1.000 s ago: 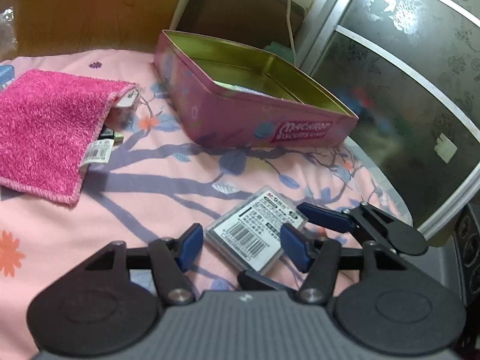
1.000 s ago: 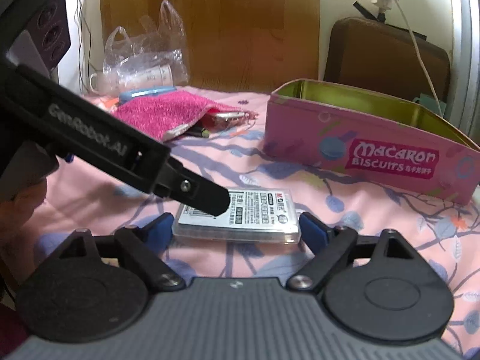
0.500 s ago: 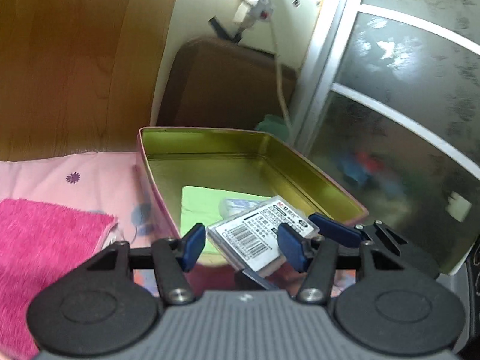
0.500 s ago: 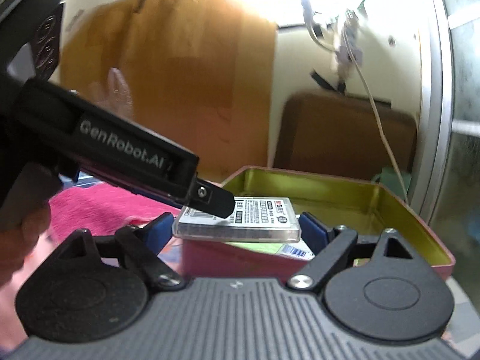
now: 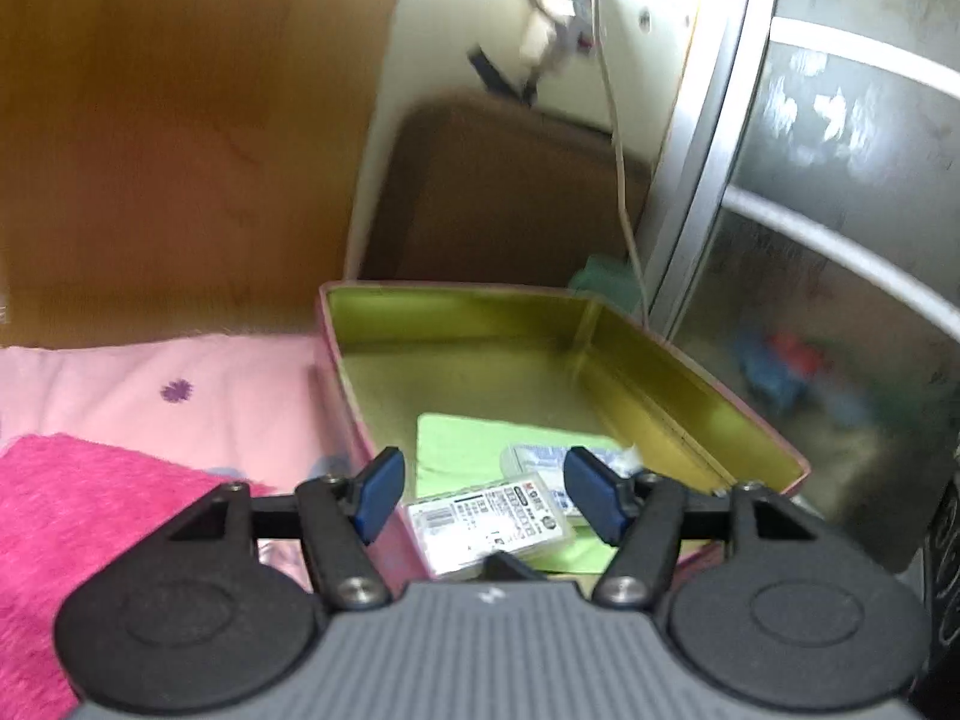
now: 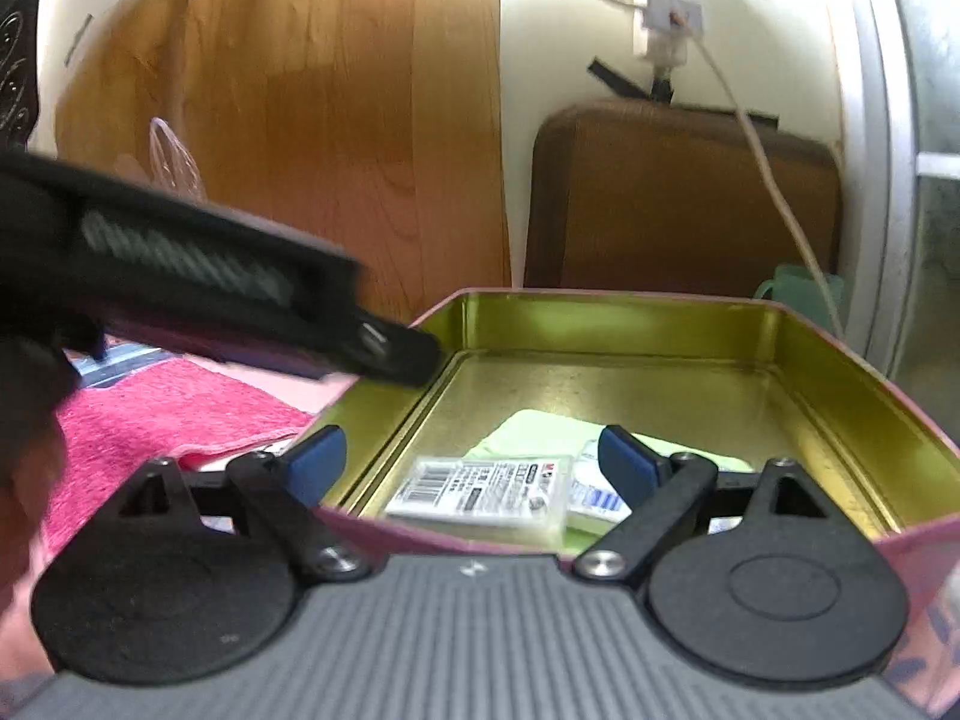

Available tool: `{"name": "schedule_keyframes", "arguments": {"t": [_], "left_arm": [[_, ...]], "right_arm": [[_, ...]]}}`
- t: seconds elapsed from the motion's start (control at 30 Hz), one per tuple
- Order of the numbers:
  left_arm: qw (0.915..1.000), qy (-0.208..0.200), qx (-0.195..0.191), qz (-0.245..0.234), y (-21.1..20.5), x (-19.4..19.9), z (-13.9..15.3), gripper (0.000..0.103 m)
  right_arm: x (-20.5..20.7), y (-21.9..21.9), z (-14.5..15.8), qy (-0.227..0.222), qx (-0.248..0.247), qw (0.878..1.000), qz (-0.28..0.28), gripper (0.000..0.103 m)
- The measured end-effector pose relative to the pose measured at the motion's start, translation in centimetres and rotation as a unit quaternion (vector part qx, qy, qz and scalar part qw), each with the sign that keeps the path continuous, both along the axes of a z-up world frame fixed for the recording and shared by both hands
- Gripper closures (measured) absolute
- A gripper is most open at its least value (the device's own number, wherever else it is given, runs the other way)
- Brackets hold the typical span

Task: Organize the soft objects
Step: 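Grasp the pink towel with the right gripper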

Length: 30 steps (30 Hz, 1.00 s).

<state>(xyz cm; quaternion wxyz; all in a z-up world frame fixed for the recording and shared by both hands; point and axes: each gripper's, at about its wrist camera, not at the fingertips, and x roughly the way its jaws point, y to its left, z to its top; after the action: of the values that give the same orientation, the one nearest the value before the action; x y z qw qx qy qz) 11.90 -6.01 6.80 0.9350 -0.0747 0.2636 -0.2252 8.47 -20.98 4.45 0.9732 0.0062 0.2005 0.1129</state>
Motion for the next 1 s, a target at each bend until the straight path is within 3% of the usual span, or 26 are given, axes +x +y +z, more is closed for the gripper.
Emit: {"name": "schedule_keyframes", "arguments": {"t": [0.1,0.23,0.33,0.4,0.43,0.57,0.67,0.83,0.9,1.0], "left_arm": [[0.9991,-0.01,-0.034,0.021,3.5,-2.3,0.4,0.043],[0.9931,-0.014,-0.049,0.105,9.8,-5.3,-0.5,0.043],[0.9811,-0.002,-0.037,0.19,14.4,-7.0,-2.4,0.043],[0.9729,0.013,-0.031,0.229,16.7,-7.6,-3.7,0.043],[0.9696,0.017,-0.032,0.242,17.6,-7.9,-4.3,0.043],[0.9607,0.023,-0.043,0.273,19.8,-8.1,-6.1,0.043],[0.9607,0.018,-0.082,0.265,20.6,-8.2,-6.3,0.043],[0.9638,0.016,-0.095,0.249,20.7,-8.5,-6.5,0.043],[0.9638,0.018,-0.106,0.244,21.1,-8.8,-6.5,0.043],[0.9635,0.021,-0.116,0.24,21.4,-8.5,-6.6,0.043]], "right_arm": [[-2.8,-0.1,0.5,-0.029,0.01,1.0,0.004,0.011],[-5.5,1.2,1.4,-0.047,0.031,0.997,0.054,0.012],[-5.8,4.1,1.6,-0.034,0.015,0.992,0.118,0.023],[-5.4,6.5,1.4,-0.017,-0.001,0.988,0.153,0.035],[-4.6,7.7,1.3,-0.007,-0.007,0.986,0.167,0.037],[-0.8,12.1,1.0,0.04,-0.011,0.98,0.193,0.046],[3.0,14.2,0.9,0.083,-0.004,0.979,0.185,0.046],[6.0,16.9,-0.4,0.152,-0.02,0.973,0.175,0.047],[6.2,17.0,-0.1,0.153,-0.017,0.971,0.183,0.095],[5.7,16.7,1.6,0.128,-0.001,0.977,0.171,0.095]]}}
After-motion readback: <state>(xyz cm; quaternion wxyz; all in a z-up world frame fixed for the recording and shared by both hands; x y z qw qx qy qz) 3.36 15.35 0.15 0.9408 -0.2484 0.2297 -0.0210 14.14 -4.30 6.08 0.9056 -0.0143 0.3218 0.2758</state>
